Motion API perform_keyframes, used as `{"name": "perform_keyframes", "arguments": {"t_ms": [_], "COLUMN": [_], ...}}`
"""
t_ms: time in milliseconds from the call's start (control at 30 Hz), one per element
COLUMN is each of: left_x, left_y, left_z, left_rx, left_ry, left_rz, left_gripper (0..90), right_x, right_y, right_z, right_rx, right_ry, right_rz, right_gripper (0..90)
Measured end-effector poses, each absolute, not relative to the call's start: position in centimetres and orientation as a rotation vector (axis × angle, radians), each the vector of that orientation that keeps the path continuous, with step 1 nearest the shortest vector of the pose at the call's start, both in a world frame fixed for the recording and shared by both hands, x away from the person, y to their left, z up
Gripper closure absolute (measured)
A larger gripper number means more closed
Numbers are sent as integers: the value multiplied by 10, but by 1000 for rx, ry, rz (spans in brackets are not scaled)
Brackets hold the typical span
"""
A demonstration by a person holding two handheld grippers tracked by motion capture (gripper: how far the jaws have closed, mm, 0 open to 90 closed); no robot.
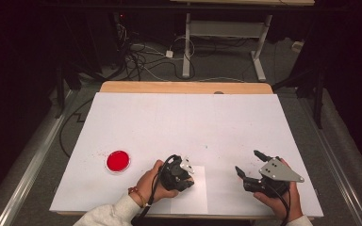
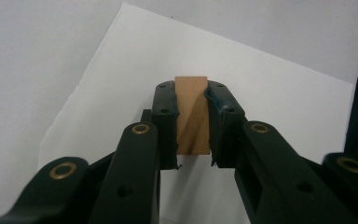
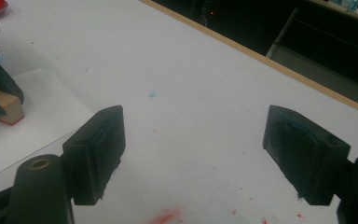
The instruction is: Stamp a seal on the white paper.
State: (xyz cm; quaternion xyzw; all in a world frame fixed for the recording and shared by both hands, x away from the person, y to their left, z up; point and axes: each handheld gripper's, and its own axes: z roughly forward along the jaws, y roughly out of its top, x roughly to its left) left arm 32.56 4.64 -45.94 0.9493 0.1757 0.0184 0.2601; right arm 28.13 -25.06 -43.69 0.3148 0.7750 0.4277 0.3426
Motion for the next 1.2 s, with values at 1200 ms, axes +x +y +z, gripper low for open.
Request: {"name": "perform_keyframes", "arguments": {"t_ms": [1200], "left_x": [319], "left_y": [39], "left_z": [-461], "left_rx": [2617], "left_ry": [461], "left_rz": [139], "left_gripper": [734], "right_x": [282], "right_y": [-249], "right_z": [-438], "right_rx": [804], "right_ry": [2039], "right_rz": [1113], "right_gripper": [213]}}
